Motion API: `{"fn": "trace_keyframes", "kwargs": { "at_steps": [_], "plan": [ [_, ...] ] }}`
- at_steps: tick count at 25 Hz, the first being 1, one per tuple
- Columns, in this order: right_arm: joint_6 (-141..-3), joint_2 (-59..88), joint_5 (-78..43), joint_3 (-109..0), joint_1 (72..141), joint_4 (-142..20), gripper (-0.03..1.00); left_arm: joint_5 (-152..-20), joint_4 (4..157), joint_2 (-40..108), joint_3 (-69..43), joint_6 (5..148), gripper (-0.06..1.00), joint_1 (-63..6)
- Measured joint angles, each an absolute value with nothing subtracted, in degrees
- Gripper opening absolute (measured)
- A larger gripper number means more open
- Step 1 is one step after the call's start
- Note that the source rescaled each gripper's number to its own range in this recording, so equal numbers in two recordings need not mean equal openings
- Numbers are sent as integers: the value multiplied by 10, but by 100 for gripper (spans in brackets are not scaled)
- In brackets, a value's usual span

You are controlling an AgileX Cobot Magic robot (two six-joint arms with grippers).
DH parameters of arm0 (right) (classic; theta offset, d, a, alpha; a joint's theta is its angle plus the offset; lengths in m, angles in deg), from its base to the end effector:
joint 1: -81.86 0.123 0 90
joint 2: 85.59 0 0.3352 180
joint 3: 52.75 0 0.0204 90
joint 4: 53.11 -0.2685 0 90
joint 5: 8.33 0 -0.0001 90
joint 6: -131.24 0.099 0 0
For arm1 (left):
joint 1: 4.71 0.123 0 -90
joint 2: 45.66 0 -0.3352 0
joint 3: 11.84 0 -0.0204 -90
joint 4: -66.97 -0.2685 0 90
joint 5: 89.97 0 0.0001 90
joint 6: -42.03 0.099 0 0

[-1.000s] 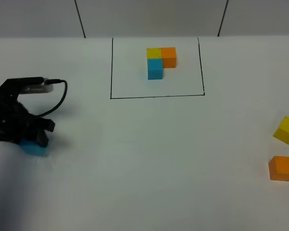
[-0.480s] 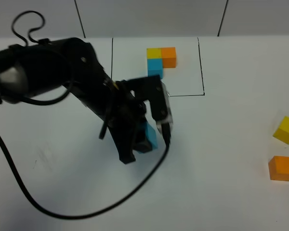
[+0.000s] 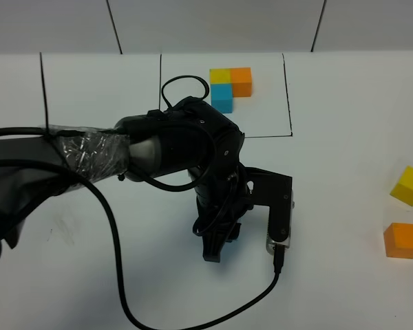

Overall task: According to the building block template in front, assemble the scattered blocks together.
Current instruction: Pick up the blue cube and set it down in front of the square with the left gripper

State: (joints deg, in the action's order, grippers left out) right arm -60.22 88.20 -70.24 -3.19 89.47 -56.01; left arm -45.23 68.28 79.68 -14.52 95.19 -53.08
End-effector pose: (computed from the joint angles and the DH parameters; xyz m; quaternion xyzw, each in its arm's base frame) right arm -0.0354 -0.0003 0.2812 -0.1430 0.8434 0.0079 0.5178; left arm 0.2994 -0.3392 0.1721 0.7653 0.6342 -0.0043 0.1100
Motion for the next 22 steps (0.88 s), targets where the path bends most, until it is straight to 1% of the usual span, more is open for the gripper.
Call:
{"fn": "trace_keyframes", "kwargs": {
  "at_steps": [7, 15, 16, 17, 18, 19, 21, 22],
  "plan": [
    [-602, 882, -702, -32, 895, -560, 0, -456, 701, 846, -152, 940, 0, -524],
    [-602, 882, -702, -32, 895, -560, 0, -450, 707, 848, -159, 906, 0, -521],
    [-602, 882, -702, -32, 895, -560, 0, -442, 707, 848, -164, 904, 0, -521],
    [-602, 882, -702, -32, 895, -560, 0, -428, 706, 848, -173, 904, 3, -521],
    [-602, 882, -702, -32, 895, -560, 0, -411, 706, 845, -186, 902, 10, -520],
    [-602, 882, -702, -32, 895, -560, 0, -396, 706, 840, -199, 897, 25, -520],
    [-602, 882, -702, -32, 895, -560, 0, -358, 705, 821, -237, 875, 63, -520],
    [-602, 882, -702, -32, 895, -560, 0, -340, 703, 807, -255, 859, 78, -520]
  ]
}}
